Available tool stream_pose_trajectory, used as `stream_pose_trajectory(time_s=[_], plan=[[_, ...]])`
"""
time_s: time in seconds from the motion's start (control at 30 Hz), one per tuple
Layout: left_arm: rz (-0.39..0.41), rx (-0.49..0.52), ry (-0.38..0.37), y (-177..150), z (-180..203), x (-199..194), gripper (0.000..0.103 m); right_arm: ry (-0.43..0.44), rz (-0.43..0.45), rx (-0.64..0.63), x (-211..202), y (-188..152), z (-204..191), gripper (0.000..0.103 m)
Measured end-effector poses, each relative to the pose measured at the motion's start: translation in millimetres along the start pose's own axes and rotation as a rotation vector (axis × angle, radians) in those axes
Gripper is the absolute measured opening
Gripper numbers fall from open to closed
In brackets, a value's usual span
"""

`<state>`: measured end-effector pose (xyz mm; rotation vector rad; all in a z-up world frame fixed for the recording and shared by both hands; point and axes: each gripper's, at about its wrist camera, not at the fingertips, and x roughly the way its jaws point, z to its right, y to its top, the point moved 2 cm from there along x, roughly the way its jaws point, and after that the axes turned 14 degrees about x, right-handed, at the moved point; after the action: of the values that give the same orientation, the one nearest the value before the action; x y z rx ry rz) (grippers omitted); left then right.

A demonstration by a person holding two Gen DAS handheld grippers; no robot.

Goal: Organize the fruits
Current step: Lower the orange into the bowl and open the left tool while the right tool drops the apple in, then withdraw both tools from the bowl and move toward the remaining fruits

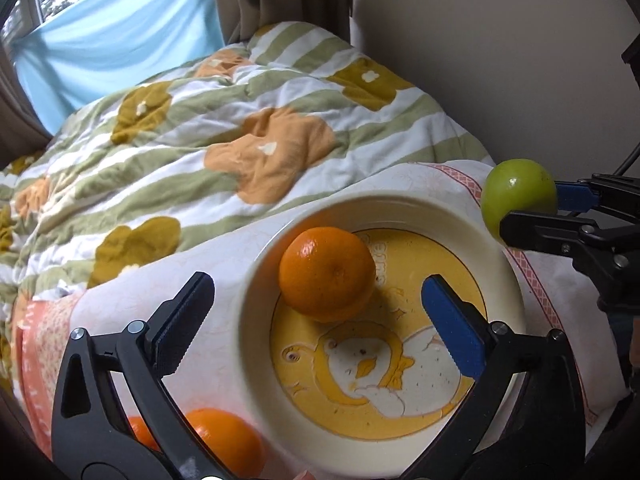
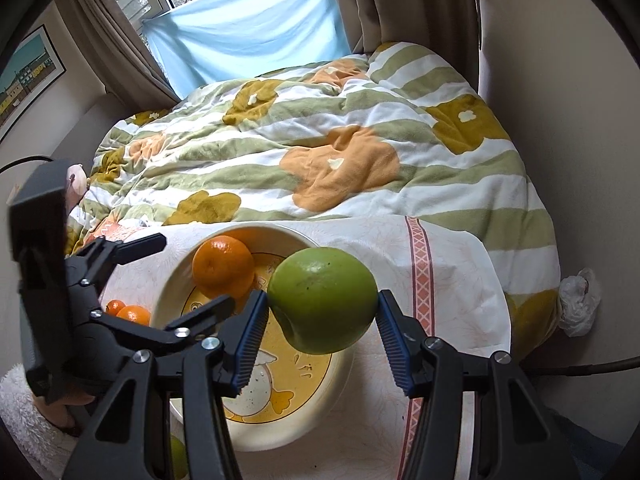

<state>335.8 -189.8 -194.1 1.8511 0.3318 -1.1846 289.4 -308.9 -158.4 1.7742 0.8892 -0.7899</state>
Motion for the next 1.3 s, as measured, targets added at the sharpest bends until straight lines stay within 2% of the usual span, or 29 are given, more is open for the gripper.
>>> stream_pose_trajectory(time_s=[0.47,0.77,1.07,1.13,1.17,1.2,1.3], plan=[[0.026,-0.115,0.029,-35,-30,-59,0.103,0.037,-0.026,-0.143,17,-2,-30,0.051],[0.017,-0.192,0.048,-53,-38,-74,0.103,0.042,-0.062,-0.251,54,-8,-38,0.051],[0.001,-0.233,0.058,-61,-39,-72,0.103,0.031,-0.032,-0.330,65,-14,-41,0.052],[-0.001,-0.239,0.062,-62,-39,-74,0.103,0.036,-0.008,-0.337,62,-14,-41,0.062],[-0.001,-0.243,0.063,-63,-39,-74,0.103,0.038,-0.001,-0.338,61,-13,-41,0.087],[0.000,-0.246,0.065,-63,-39,-76,0.103,0.043,0.008,-0.335,59,-13,-40,0.103],[-0.002,-0.253,0.071,-65,-39,-80,0.103,0.047,0.029,-0.319,53,-11,-36,0.103]])
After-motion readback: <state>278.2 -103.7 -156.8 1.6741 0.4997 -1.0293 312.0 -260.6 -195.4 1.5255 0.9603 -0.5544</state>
